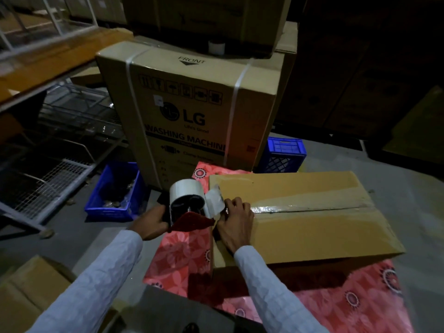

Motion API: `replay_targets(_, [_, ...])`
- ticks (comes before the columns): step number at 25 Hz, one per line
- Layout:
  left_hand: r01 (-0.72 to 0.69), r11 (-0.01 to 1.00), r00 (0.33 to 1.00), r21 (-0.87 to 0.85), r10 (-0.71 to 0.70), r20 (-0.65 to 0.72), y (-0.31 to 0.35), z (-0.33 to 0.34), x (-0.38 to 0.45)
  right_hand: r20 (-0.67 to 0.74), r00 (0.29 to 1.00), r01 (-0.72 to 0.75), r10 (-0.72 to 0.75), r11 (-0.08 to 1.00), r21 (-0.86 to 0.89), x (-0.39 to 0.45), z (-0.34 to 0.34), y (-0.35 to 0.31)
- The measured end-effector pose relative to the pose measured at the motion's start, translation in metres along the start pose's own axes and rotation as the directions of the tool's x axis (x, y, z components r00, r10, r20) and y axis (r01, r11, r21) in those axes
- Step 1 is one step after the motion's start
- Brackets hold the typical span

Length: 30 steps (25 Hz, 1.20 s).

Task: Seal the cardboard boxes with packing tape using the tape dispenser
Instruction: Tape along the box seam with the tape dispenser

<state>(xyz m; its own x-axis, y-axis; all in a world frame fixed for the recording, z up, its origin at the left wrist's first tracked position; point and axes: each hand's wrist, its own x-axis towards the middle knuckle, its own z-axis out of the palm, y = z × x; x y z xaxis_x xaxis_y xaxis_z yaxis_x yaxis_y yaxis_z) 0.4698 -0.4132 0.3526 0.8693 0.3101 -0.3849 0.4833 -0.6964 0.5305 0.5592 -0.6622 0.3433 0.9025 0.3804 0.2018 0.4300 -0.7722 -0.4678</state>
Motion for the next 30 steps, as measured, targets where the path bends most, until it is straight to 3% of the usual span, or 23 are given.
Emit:
replay_targets(5, [-0.116,0.992,0.993,-0.05,0.115,-0.017,0.026,0.016,-0.007,-0.086,0.995,0.048,-0.045,0.998,0.035,-0.017,-0.005,0.027])
replay_targets(11, [-0.293,0.918,0.935,-0.269,0.334,0.121,0.056,0.064,-0.003,0.056,0.996,0.068,-0.071,0.996,0.057,-0.004,-0.034,0.103])
replay_targets(17, [-0.304,0.832,0.898,-0.463,0.413,0.153,0.11,0.119,-0.001,0.128,0.987,0.086,-0.093,0.995,0.054,0.012,-0.077,0.166])
replay_targets(23, [-0.357,0.823,0.882,-0.442,0.453,0.131,0.128,0.107,0.002,0.068,0.995,-0.069,0.066,0.997,0.035,0.005,-0.081,0.155])
replay_targets(30, [-0.33,0.872,0.891,-0.361,0.414,0.187,0.087,0.1,-0.01,-0.012,0.998,-0.054,0.057,0.984,0.168,0.001,-0.077,0.162])
